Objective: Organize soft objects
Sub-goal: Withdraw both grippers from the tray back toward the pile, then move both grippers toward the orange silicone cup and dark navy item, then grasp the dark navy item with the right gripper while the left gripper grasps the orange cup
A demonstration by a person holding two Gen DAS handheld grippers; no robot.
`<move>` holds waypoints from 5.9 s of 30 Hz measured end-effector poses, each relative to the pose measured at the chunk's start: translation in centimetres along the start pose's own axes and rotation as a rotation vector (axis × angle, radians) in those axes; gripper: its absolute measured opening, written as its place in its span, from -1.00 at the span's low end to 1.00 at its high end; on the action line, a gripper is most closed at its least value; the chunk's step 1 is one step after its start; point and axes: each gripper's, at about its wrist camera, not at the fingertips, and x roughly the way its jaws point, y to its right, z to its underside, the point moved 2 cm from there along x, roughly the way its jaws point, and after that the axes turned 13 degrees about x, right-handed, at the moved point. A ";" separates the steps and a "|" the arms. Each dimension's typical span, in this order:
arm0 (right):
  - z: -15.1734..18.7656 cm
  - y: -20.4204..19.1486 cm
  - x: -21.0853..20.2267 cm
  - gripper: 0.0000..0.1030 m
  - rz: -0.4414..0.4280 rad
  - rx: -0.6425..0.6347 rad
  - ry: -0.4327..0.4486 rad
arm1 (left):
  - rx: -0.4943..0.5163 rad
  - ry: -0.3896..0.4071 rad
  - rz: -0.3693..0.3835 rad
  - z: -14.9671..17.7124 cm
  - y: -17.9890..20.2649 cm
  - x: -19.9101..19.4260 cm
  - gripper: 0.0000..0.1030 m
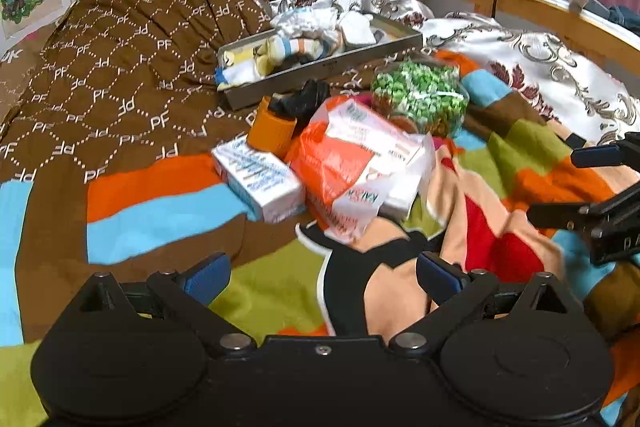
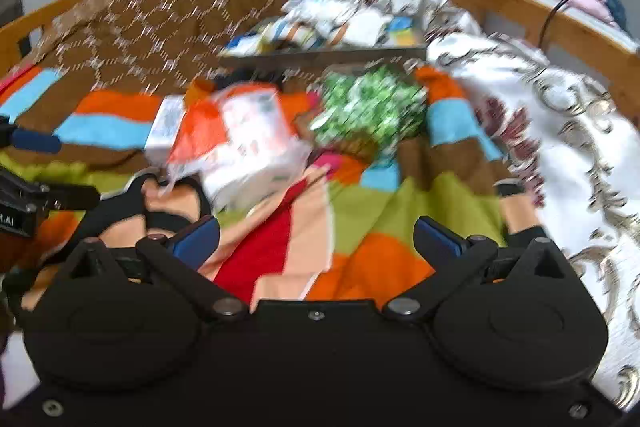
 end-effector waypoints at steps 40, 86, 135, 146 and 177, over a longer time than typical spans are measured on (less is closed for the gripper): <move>0.3 -4.1 5.8 0.99 -0.175 0.049 -0.030 | 0.078 -0.040 -0.116 0.9 -3.7 0.5 0.94; -14.9 -9.9 24.1 0.99 -0.084 -0.020 0.065 | 0.009 0.031 -0.050 -6.9 -12.9 14.8 0.95; -15.4 -13.6 30.4 0.24 -0.163 -0.082 -0.105 | 0.053 0.069 0.099 -7.8 -11.0 17.2 0.62; -15.0 -13.6 30.9 -0.21 -0.171 -0.063 -0.109 | 0.052 0.064 0.103 -7.8 -11.0 17.5 0.62; -15.7 -11.2 29.1 -0.94 -0.112 -0.057 -0.041 | 0.087 0.045 0.164 -9.4 -9.3 17.8 -0.52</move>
